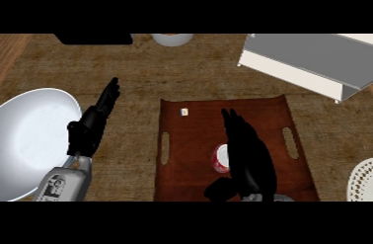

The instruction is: Pick the can from the tray and place it in the tiered shelf

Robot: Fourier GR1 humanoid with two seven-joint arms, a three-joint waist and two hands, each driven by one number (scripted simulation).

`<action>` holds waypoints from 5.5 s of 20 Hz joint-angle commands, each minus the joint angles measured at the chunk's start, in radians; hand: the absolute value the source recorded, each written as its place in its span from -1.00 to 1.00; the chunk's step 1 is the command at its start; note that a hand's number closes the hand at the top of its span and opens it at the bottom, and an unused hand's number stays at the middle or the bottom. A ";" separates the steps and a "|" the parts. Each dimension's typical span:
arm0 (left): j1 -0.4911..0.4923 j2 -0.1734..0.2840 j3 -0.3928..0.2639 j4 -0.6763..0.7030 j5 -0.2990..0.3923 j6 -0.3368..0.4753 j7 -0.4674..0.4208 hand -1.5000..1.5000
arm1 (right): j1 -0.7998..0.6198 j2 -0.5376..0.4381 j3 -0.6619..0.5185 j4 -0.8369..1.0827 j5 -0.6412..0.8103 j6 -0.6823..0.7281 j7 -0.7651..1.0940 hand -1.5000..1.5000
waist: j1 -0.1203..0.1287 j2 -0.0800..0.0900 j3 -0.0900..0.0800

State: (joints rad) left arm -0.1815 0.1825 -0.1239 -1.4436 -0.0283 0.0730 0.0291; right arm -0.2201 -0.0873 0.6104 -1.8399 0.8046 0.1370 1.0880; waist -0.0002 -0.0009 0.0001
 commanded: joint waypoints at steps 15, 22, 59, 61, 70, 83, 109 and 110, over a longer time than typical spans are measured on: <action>-0.048 -0.021 0.070 0.039 -0.032 -0.058 0.019 0.00 | 0.048 0.086 -0.110 0.163 0.080 0.039 -0.102 -1.00 | 0.000 0.001 0.000; 0.046 -0.080 0.023 -0.044 -0.086 -0.035 0.005 0.00 | 0.091 0.087 -0.040 0.120 0.087 0.034 -0.041 -1.00 | 0.001 0.000 0.000; -0.009 -0.096 0.058 0.059 -0.096 -0.081 -0.044 0.00 | -0.783 0.087 -0.218 0.634 0.240 -0.578 0.281 1.00 | 0.039 0.000 -0.003; -0.006 -0.069 0.081 0.031 -0.083 -0.092 -0.021 0.00 | -0.797 0.087 -0.251 0.664 0.306 -0.570 0.289 1.00 | 0.031 -0.002 -0.002; 0.031 -0.088 0.073 0.021 -0.093 -0.072 -0.035 0.00 | -0.961 0.087 -0.352 0.669 0.529 -0.409 0.381 1.00 | 0.009 -0.007 -0.002; 0.019 -0.080 0.064 -0.033 -0.111 -0.072 -0.002 0.00 | -1.074 0.001 -0.612 0.780 0.686 -0.342 0.218 1.00 | 0.010 0.001 -0.001; 0.015 -0.107 0.069 -0.004 -0.110 -0.085 -0.006 0.00 | -1.097 -0.225 -0.773 1.113 0.783 -0.530 -0.172 1.00 | 0.021 0.006 0.000; 0.060 -0.094 0.067 -0.036 -0.127 -0.074 -0.017 0.00 | -1.051 -0.205 -0.767 1.100 0.797 -0.587 -0.144 1.00 | 0.023 0.006 0.000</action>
State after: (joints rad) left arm -0.1770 0.0880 -0.0436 -1.4405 -0.1399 -0.0087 0.0185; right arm -1.3014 -0.2797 -0.1425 -0.7796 1.6024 -0.3289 0.9507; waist 0.0184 0.0054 -0.0004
